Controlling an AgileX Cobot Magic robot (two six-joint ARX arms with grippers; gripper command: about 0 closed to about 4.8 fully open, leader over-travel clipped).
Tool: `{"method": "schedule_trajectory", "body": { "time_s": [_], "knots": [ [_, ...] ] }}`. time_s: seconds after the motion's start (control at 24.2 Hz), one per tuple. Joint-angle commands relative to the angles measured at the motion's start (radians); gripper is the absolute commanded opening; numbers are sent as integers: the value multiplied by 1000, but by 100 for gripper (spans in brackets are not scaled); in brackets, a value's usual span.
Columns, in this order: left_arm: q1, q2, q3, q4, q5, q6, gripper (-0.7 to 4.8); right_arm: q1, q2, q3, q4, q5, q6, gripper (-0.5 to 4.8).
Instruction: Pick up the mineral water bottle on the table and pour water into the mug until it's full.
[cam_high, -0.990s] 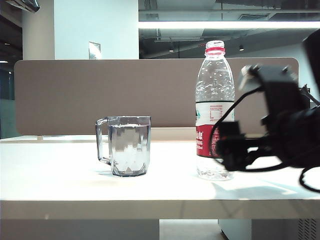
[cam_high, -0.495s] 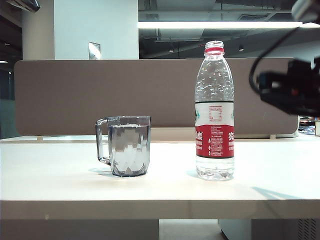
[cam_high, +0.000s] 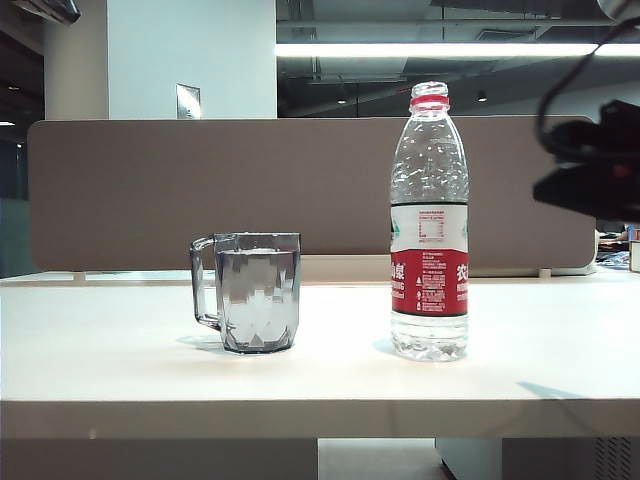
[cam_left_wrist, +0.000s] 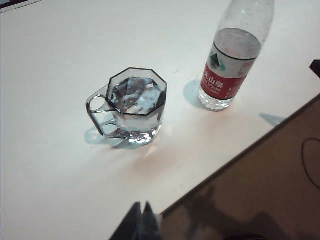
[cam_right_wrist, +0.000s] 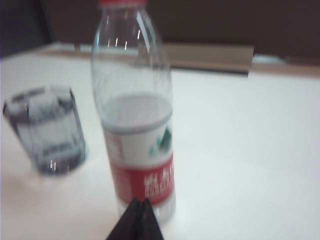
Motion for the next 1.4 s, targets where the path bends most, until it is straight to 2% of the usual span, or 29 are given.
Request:
{"method": "schedule_trajectory", "body": {
  "time_s": [0.04, 0.21, 0.29, 0.41, 0.66, 0.95, 1.24, 1.4],
  "knots": [
    [0, -2, 4, 13, 2, 4, -5, -2, -218, -7, -369, -11, 2, 8],
    [0, -2, 4, 13, 2, 4, -5, -28, -426, -7, -639, -14, 18, 8],
    [0, -2, 4, 13, 2, 4, -5, -88, -557, -7, -807, -15, 24, 9],
    [0, -2, 4, 13, 2, 4, -5, -194, -648, -6, -944, -13, 39, 9],
    [0, -2, 4, 13, 2, 4, -5, -355, -719, -6, -1015, -17, 40, 10],
    [0, -2, 4, 13, 2, 4, -5, -494, -835, -6, -1044, -100, 39, 13],
    [0, -2, 4, 13, 2, 4, -5, -515, -956, -6, -1044, -100, 39, 13],
    [0, -2, 3, 13, 2, 4, -5, -515, -954, -6, -1038, -100, 39, 13]
  ]
}}
